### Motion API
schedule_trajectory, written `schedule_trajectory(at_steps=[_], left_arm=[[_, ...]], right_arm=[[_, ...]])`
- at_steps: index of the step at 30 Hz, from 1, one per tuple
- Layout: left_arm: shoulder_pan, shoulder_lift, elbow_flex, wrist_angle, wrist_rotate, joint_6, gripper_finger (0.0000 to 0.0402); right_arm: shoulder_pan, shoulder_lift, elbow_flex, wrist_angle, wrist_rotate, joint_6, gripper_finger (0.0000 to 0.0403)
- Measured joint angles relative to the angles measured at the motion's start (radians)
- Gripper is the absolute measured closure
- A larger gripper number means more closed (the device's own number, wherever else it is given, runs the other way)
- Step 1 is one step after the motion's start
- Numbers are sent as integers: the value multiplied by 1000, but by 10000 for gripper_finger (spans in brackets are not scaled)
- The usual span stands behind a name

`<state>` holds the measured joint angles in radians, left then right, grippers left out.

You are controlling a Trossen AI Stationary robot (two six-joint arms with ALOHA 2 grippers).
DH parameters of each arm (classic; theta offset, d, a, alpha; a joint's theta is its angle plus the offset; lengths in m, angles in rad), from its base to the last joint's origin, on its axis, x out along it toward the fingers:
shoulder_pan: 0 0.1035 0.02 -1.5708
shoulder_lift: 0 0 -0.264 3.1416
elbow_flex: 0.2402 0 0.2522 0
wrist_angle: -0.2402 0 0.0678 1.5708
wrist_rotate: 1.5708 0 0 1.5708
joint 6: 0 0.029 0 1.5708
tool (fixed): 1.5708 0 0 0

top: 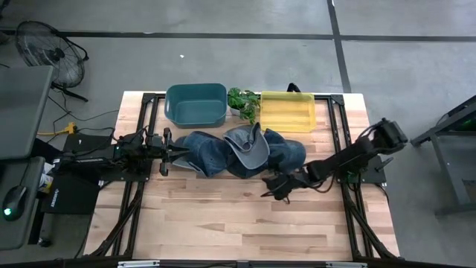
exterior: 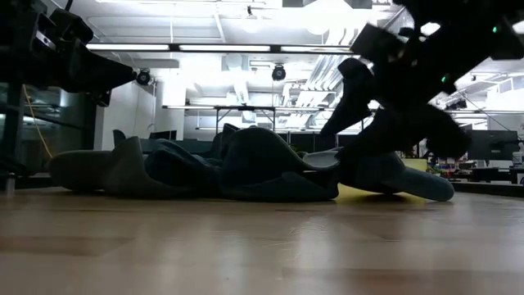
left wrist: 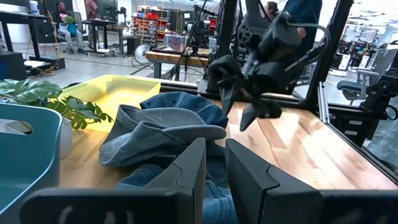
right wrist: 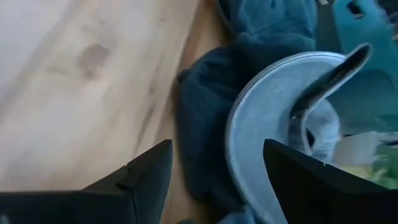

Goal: Pick & Place hat
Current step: Put the right gray cap into the green bin

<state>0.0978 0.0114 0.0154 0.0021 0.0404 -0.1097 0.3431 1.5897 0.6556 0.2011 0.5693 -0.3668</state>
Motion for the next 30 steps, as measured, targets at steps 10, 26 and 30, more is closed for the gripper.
schedule_trajectory(at_steps=[10, 26, 30], left_arm=[[0, 0, 0, 0, 0, 0, 341], [0, 0, 0, 0, 0, 0, 341], [0, 0, 0, 0, 0, 0, 341]], right_arm=[[-3, 58, 0, 67, 146, -9, 155], [-36, 139, -1, 126, 191, -80, 155], [-54, 139, -1, 125, 199, -80, 155]])
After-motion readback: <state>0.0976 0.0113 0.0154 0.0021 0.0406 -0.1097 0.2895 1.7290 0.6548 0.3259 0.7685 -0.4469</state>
